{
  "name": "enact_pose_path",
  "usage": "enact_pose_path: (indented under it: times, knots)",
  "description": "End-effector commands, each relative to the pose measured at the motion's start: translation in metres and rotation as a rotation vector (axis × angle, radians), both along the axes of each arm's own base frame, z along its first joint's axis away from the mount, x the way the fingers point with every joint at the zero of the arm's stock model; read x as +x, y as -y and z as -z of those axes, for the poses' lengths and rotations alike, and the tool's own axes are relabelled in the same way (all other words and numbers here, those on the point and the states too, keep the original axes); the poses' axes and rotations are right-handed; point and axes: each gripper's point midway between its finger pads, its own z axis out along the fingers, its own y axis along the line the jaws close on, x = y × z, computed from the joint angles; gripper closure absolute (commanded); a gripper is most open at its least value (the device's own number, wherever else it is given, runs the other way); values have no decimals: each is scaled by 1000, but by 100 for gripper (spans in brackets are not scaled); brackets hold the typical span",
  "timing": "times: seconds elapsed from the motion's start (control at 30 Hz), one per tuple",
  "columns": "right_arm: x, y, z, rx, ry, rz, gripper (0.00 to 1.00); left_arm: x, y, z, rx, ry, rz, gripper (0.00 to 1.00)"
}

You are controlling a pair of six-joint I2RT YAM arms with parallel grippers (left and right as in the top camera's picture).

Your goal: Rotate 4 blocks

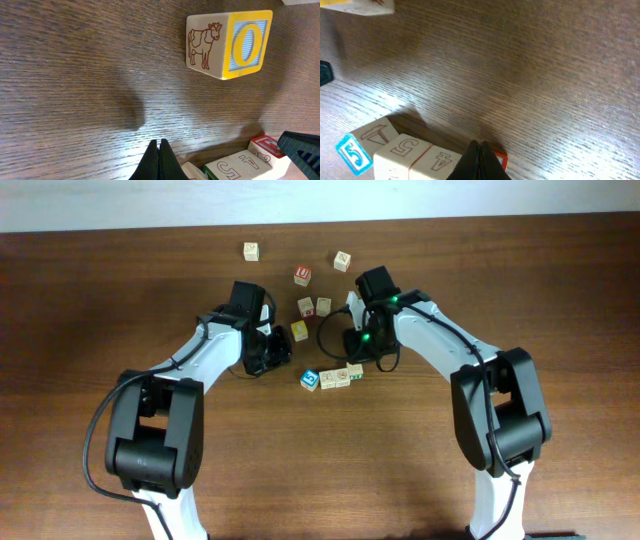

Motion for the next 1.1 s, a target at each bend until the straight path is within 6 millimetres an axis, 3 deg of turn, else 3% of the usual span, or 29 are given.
enact_pose_path:
  times: [0.0,0.37,0.57,0.63,0.7,0.73,0.8,0.87,0.97,1.07]
  knots:
    - [-1,1,2,-20,-12,15,96,-3,0,6,-4,-18,-4,100]
    - [-11,-11,3,-26,-25,-17,96,-3,0,6,-1,-18,-5,100]
    - [-4,-11,1,-26,3,-13,95,-3,-1,6,2,-17,-6,100]
    - [12,-5,-17,-19,38,13,95,1,-6,3,22,-7,-16,100]
    - [39,13,-68,1,95,68,94,18,-15,-23,35,53,-25,100]
    - [46,21,-84,4,107,90,94,23,-20,-38,52,87,6,100]
    - [47,40,-96,-4,81,128,92,14,-24,-48,89,78,76,100]
    - [30,59,-83,-35,-15,158,91,-11,-21,-40,110,-1,133,100]
    - [2,60,-57,-42,-131,171,94,-27,0,-32,119,-22,193,100]
    - [-21,55,-32,-4,-217,162,96,-33,0,-21,177,-17,211,100]
